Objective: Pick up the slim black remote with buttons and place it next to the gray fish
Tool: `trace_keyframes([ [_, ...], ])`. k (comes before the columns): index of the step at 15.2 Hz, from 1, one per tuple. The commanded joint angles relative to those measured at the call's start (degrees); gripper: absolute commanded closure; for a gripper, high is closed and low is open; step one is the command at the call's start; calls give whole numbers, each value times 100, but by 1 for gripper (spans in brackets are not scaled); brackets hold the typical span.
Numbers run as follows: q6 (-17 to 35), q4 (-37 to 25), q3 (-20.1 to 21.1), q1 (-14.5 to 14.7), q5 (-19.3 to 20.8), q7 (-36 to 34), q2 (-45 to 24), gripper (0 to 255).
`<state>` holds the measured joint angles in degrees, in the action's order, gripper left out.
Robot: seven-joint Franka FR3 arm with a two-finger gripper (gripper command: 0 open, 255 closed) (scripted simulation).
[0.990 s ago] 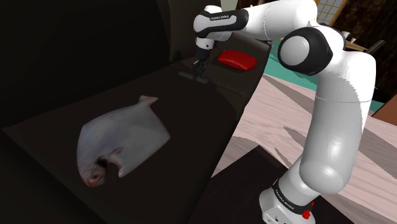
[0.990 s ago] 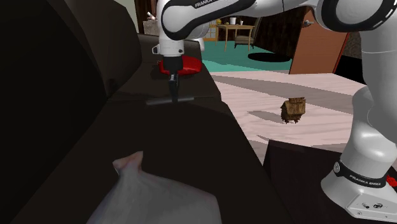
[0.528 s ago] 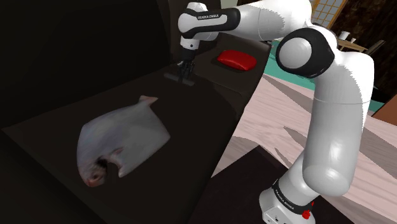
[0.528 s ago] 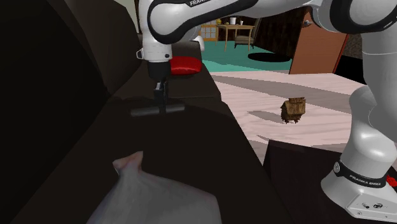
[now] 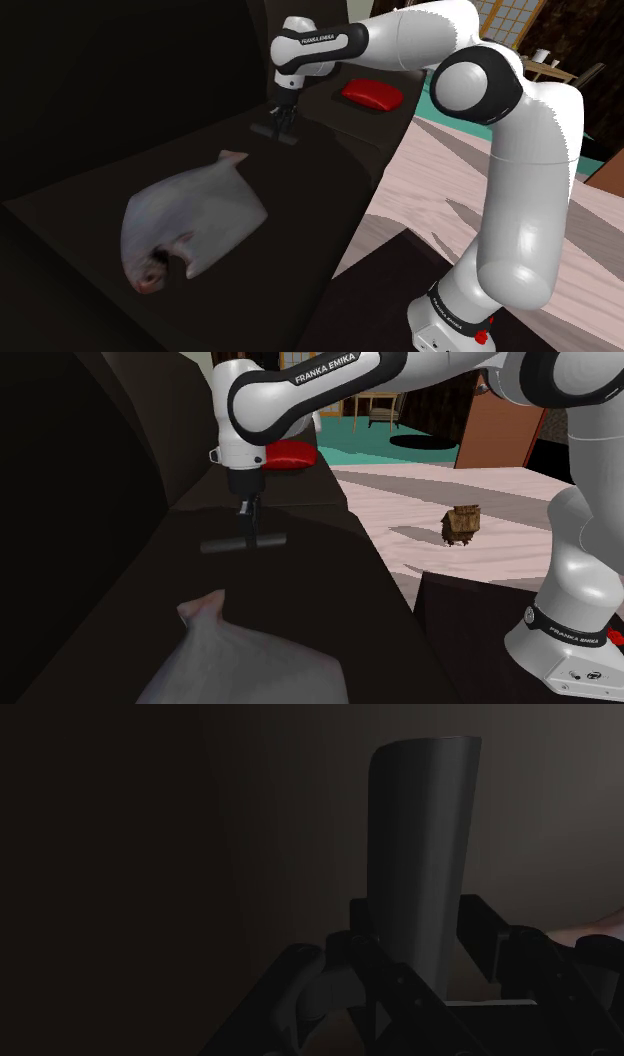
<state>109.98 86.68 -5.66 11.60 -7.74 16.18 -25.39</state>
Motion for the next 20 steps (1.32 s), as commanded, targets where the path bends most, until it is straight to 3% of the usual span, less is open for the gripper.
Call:
trace_keyframes([
  [1,131,62,1,-10,-13,28,-67,255],
  [13,884,503,29,-13,-80,118,-384,255],
  [20,883,501,30,-14,-80,118,-386,255],
])
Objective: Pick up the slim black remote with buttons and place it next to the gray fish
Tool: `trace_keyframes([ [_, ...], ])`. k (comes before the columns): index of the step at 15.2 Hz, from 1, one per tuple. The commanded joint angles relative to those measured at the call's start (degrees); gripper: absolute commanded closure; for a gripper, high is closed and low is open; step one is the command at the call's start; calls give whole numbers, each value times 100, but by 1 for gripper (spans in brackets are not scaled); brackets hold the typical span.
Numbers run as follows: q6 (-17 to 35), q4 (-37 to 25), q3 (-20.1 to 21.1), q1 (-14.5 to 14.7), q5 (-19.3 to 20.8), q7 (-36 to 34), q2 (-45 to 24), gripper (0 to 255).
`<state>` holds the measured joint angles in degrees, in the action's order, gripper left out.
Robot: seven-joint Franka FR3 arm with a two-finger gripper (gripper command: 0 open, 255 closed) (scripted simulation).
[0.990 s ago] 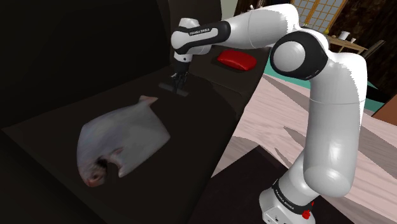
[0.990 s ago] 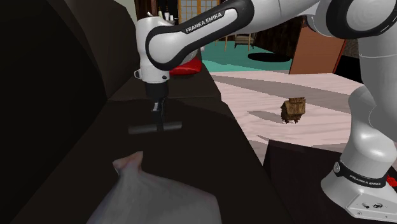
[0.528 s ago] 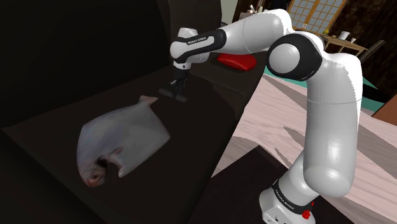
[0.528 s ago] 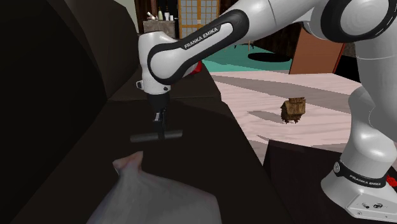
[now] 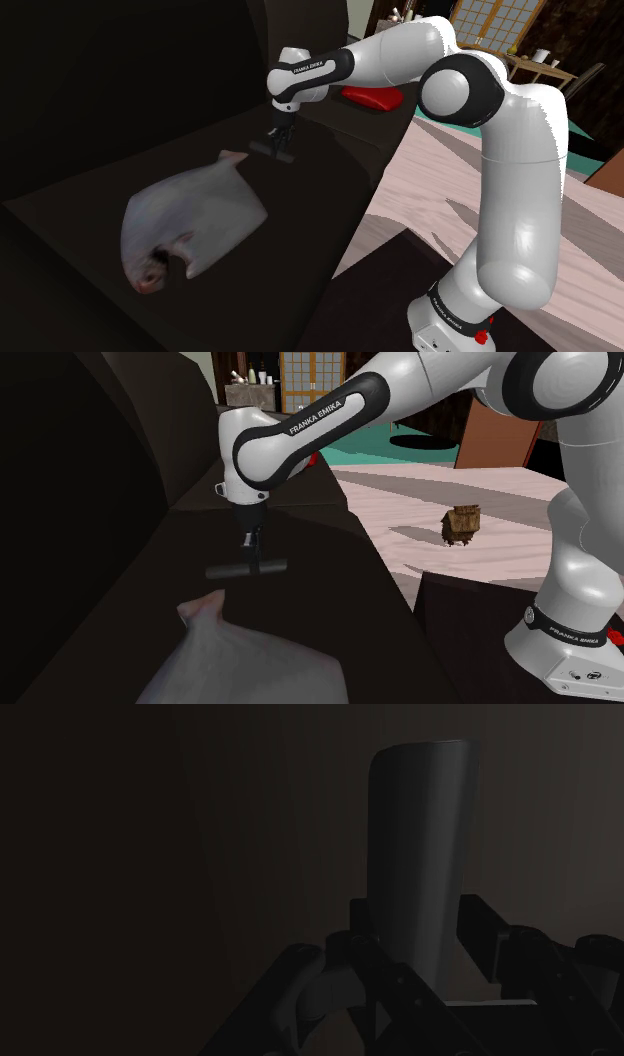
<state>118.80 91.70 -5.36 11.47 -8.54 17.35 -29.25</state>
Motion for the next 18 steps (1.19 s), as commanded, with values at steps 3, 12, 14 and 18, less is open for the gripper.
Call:
trace_keyframes([
  [3,1,0,0,0,0,0,1,0],
  [12,-614,-379,-33,-27,51,-36,237,0],
  [14,-614,-380,-33,-27,51,-36,237,0],
  [18,-613,-379,-33,-27,51,-36,237,0],
])
